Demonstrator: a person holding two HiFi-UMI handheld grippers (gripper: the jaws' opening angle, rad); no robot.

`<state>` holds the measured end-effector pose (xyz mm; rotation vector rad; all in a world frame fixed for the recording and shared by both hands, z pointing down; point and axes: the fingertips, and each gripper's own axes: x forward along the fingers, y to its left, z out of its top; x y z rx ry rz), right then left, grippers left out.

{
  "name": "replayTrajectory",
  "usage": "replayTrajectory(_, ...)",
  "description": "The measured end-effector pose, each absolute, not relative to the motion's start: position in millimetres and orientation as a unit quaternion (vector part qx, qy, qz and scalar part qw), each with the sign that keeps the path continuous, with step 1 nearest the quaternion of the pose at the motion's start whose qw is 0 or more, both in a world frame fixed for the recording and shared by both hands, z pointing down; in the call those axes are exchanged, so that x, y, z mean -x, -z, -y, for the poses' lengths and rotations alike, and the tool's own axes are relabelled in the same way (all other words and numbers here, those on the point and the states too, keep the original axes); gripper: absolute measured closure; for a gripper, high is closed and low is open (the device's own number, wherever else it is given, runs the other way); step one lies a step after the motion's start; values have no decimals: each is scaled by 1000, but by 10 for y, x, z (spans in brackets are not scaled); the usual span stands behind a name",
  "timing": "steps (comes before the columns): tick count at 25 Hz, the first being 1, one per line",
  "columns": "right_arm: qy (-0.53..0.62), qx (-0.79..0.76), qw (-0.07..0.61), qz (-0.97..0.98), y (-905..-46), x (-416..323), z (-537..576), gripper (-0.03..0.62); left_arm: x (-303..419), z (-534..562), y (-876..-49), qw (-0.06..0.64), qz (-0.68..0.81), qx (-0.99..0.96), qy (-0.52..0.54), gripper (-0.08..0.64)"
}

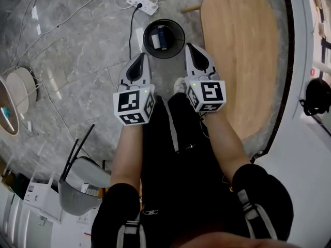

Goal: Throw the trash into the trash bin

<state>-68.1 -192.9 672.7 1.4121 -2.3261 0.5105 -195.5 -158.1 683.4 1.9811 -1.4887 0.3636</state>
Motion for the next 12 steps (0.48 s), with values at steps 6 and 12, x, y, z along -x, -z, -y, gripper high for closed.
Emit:
replayTrajectory(6,-173,-546,105,813,-5300,156,1847,581,1660,1546,-5641,284,580,-753,-123,548)
replayTrajectory(12,-143,-540,75,826,-4235,-115,1808,581,1286,1629,-4363,233,591,-766,-98,548)
